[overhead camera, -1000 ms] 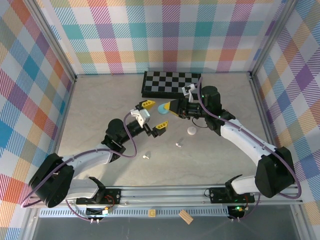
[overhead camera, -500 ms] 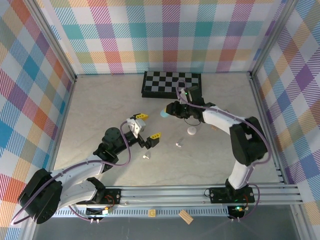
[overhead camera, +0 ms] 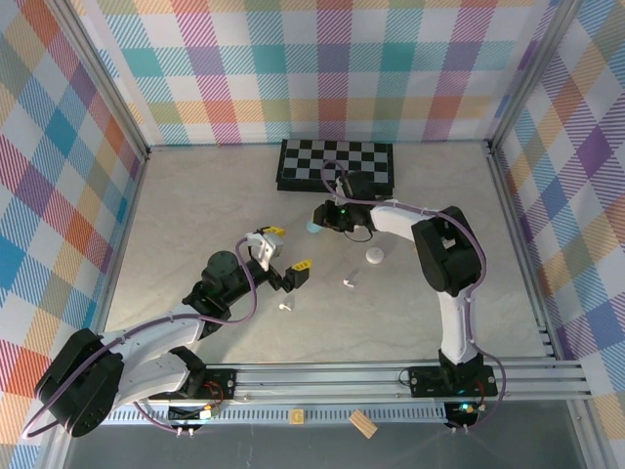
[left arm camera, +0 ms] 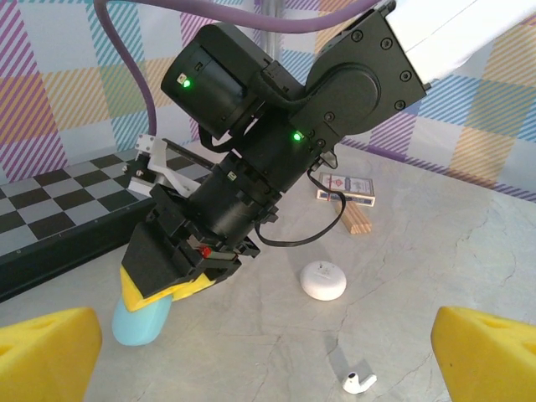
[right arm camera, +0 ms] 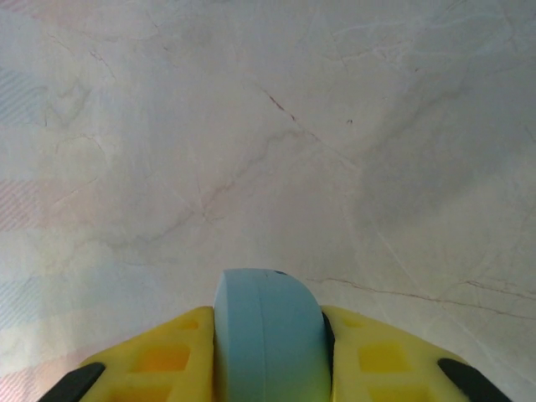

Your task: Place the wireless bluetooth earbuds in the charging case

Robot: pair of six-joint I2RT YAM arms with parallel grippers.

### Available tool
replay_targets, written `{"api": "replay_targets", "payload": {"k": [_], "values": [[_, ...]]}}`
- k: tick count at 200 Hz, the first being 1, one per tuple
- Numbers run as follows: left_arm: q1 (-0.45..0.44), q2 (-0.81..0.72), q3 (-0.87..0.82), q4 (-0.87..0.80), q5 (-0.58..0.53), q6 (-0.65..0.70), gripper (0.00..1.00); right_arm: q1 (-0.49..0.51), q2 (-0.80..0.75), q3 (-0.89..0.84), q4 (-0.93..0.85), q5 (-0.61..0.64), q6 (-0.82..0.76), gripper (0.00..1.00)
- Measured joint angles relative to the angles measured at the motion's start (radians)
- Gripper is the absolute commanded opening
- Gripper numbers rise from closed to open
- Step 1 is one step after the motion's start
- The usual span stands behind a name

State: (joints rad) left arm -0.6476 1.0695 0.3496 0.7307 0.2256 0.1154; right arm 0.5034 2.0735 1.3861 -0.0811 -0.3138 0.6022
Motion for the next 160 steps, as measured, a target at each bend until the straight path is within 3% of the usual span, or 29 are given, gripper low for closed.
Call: {"api": "replay_targets", "payload": {"k": [52,84,160], "values": [[0.000,0.000,0.002,-0.017,-0.011,-0.003,1.00,-0.005,0.000,0.026,-0.072,0.046,-0.067,0.55],[0.000,-0.003,0.004,-0.026,-0.012,-0.003,1.00,-0.023,-0.016,0.026,-0.121,0.083,-0.116,0.63],[0.000,0.026,0.026,-0.026,-0.018,0.005,1.00,-0.145,-0.346,-0.131,-0.254,0.270,-0.272,0.79]]}}
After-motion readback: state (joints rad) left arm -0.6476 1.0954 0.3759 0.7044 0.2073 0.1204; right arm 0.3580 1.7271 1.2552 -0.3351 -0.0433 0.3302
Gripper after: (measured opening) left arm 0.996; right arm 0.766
